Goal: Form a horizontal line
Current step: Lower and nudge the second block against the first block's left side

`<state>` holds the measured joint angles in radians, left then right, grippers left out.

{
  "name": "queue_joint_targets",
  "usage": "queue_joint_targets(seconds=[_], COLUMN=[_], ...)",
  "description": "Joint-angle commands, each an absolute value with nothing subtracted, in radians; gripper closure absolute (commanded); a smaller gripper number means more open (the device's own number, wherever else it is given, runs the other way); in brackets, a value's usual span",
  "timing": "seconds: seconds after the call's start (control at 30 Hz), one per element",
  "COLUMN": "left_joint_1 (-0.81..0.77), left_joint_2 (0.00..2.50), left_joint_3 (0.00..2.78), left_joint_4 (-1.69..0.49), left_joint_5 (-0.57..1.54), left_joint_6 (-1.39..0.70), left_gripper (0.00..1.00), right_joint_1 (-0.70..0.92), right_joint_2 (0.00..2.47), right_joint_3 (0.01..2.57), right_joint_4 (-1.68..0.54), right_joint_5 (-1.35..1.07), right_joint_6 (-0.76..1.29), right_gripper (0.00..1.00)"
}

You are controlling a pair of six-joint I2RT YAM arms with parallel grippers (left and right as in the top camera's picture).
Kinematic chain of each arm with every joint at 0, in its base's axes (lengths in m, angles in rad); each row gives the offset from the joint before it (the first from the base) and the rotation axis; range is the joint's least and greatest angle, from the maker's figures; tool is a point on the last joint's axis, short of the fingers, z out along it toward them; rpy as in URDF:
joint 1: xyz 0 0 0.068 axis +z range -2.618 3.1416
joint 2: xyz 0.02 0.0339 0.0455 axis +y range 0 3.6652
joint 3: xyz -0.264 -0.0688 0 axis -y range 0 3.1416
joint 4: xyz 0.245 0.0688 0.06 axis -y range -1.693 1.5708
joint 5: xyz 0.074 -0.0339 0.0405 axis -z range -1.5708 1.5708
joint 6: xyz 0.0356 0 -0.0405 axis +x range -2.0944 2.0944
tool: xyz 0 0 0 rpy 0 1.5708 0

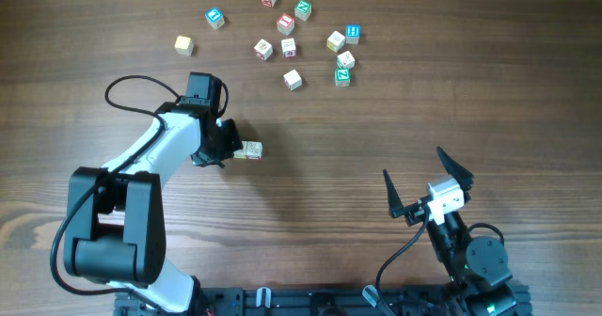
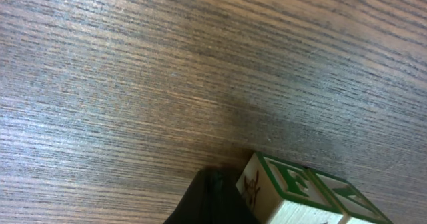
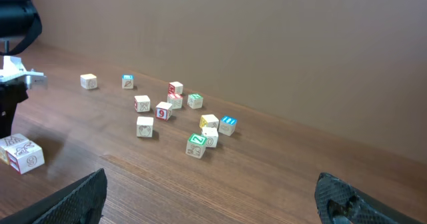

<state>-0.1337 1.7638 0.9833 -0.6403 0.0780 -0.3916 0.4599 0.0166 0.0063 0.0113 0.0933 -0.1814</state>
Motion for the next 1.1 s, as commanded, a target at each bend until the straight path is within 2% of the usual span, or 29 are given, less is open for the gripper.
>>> queue_joint_targets(seconds=[0.0,0.17,0.27,0.73,1.07], left_joint_1=[-0.134,-0.134,-0.134,-0.134,-0.134], left_joint_2=[1.767,1.767,1.767,1.767,1.767], left_joint_3=[0.983,0.983,0.983,0.983,0.983], left_joint_4=[-0.636,-0.639,-0.586,-0.621,-0.538], left_joint_5=[0.094,0.099,0.032,0.142,0.036], left_joint_6=[-0.402,-0.401,-0.402,-0.402,-0.401], left_gripper=[0.96,0.96,0.96,0.96,0.96], right_joint_1=[0.460,0.460,0.460,0.460,0.460], right_joint_2=[0.011,0.011,0.011,0.011,0.011], right_joint_3=[0.006,0.006,0.006,0.006,0.006], right_joint_4=[0.014,0.014,0.014,0.014,0.014], right_joint_5=[0.089,0.089,0.089,0.089,0.089], right_joint_6=[-0.184,-0.184,-0.184,-0.184,-0.184], right_gripper=[0.00,0.00,0.00,0.00,0.00])
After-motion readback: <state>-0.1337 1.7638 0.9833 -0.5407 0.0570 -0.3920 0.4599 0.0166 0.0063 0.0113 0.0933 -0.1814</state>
